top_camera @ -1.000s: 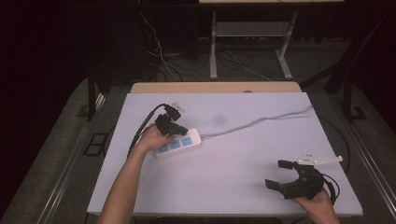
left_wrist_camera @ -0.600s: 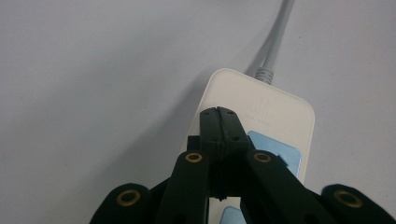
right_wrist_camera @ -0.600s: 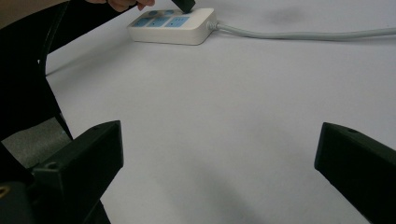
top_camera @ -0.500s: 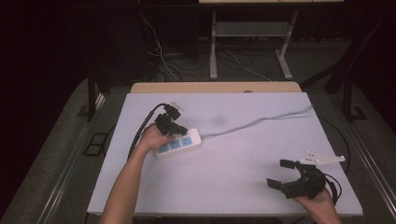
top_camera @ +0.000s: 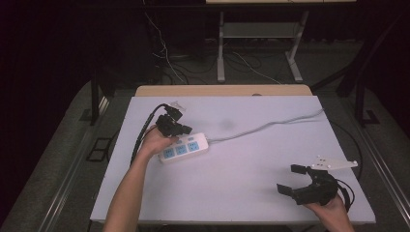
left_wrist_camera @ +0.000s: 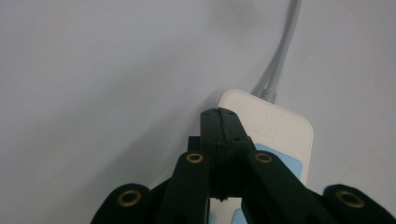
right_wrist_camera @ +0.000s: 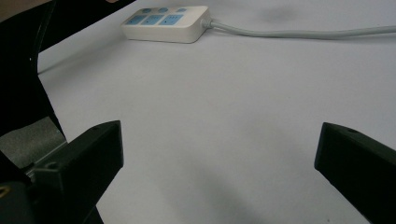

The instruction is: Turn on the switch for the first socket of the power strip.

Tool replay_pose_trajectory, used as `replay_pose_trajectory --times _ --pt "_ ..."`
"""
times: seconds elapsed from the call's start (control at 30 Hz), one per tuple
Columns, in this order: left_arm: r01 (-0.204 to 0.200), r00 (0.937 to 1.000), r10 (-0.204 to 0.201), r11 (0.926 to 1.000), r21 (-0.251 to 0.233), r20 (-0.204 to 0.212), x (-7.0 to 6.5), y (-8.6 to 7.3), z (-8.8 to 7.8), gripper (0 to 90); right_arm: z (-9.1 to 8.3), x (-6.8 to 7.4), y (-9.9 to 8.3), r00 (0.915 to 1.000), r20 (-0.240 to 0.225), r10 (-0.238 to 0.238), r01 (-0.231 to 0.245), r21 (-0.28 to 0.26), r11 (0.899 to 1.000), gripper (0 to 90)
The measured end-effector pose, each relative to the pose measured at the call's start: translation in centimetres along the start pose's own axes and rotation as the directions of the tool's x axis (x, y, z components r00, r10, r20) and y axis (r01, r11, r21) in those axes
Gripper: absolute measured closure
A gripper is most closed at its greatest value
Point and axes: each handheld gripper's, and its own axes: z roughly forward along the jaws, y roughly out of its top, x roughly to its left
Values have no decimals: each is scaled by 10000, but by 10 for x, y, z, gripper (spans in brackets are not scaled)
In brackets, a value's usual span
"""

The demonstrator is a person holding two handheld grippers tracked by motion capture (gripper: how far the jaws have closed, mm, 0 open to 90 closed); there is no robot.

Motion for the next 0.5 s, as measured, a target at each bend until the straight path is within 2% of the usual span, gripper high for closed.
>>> replay_pose_trajectory --times 0.23,0.5 --pt "122 9994 -132 9994 -337 -315 5 -3 -18 892 -1 0 0 10000 37 -5 5 -2 10000 9" --pt "145 9982 -185 9974 -708 -566 2 -4 -39 875 -1 1 0 10000 55 3 -3 -28 10000 9"
